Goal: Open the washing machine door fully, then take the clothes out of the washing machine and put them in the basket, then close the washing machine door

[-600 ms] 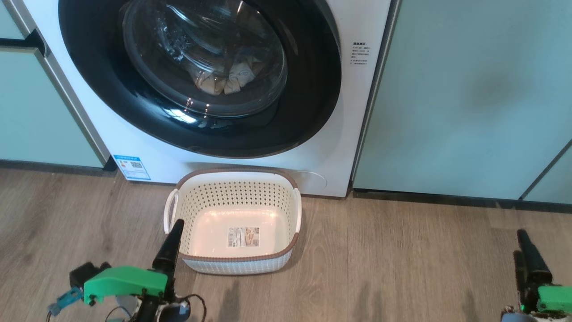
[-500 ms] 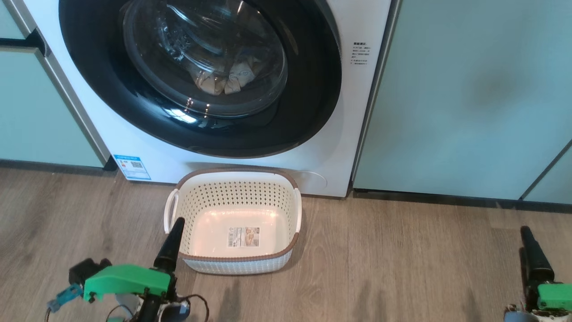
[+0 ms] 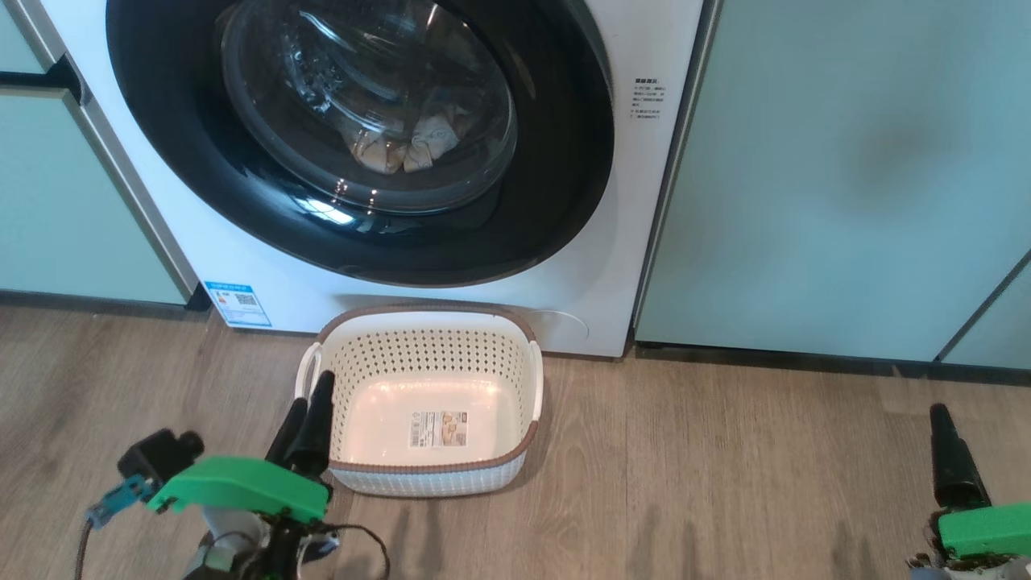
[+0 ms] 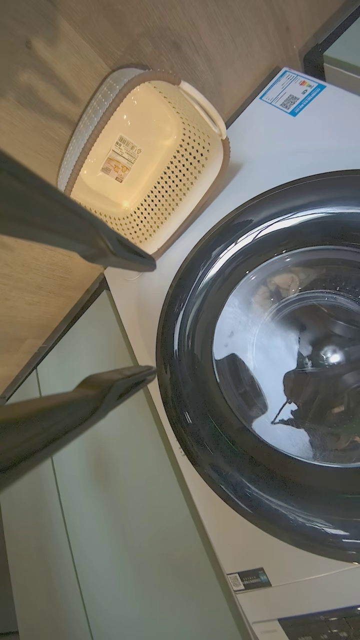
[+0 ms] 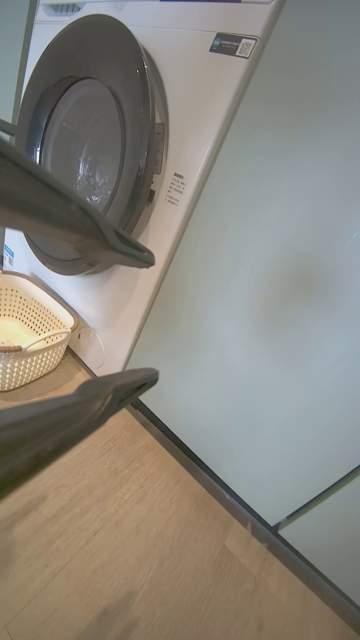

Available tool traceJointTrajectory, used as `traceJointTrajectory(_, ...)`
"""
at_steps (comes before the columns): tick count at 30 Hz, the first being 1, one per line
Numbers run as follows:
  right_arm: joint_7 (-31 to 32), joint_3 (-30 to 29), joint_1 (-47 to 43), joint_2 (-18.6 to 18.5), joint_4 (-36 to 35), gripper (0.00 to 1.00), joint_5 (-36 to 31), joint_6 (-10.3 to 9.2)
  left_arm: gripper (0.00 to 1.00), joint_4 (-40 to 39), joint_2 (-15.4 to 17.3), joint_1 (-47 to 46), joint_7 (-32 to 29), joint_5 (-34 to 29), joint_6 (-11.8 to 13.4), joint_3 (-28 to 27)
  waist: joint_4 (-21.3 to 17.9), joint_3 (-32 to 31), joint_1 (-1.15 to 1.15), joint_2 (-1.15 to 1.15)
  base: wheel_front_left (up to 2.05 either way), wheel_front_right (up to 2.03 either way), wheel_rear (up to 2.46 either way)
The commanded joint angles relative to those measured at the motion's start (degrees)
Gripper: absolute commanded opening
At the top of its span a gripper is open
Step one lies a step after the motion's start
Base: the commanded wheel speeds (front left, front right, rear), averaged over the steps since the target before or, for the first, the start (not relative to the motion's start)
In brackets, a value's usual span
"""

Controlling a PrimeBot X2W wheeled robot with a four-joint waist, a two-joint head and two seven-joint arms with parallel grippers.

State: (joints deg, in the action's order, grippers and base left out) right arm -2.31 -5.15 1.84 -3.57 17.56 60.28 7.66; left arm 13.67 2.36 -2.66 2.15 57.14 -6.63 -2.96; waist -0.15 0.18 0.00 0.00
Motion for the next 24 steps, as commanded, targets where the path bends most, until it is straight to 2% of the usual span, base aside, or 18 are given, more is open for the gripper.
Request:
traceJointTrajectory(1, -0.86, 0.61, 3.42, -1.33, -2.28, 1.0, -2.42, -0.07, 1.0, -2.38, 0.32, -2.93, 0.9, -2.63, 0.24, -0.32, 0.01, -0.04, 0.0, 0.0, 0.0, 0.0, 0.0)
traceJointTrajectory(16, -3.57, 2.08, 4.04, -1.68, -2.42, 1.0, -17.63, -0.09, 1.0, -4.52, 2.45, -3.19, 3.64, -19.95, 2.15, 4.64, 0.08, -0.13, 0.0, 0.0, 0.0, 0.0, 0.0)
traceJointTrajectory(24, -4.91, 3.1, 4.45, -1.93, -1.72, 1.0, -23.51, -0.11, 1.0, -4.07, 3.67, -3.68, 5.0, -25.47, 3.47, 6.77, 0.17, -0.2, 0.0, 0.0, 0.0, 0.0, 0.0)
